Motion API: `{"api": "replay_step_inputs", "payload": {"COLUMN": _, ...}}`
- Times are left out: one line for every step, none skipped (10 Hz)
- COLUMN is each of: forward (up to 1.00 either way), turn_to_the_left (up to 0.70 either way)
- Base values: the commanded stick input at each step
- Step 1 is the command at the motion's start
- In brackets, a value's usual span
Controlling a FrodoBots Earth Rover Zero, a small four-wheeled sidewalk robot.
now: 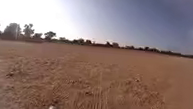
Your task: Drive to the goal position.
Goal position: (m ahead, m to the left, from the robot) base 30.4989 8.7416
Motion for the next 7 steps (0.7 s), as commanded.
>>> {"api": "replay_step_inputs", "payload": {"forward": 1.00, "turn_to_the_left": 0.00}}
{"api": "replay_step_inputs", "payload": {"forward": 1.00, "turn_to_the_left": 0.00}}
{"api": "replay_step_inputs", "payload": {"forward": 1.00, "turn_to_the_left": 0.00}}
{"api": "replay_step_inputs", "payload": {"forward": 1.00, "turn_to_the_left": 0.00}}
{"api": "replay_step_inputs", "payload": {"forward": 1.00, "turn_to_the_left": 0.00}}
{"api": "replay_step_inputs", "payload": {"forward": 1.00, "turn_to_the_left": 0.00}}
{"api": "replay_step_inputs", "payload": {"forward": 1.00, "turn_to_the_left": 0.00}}
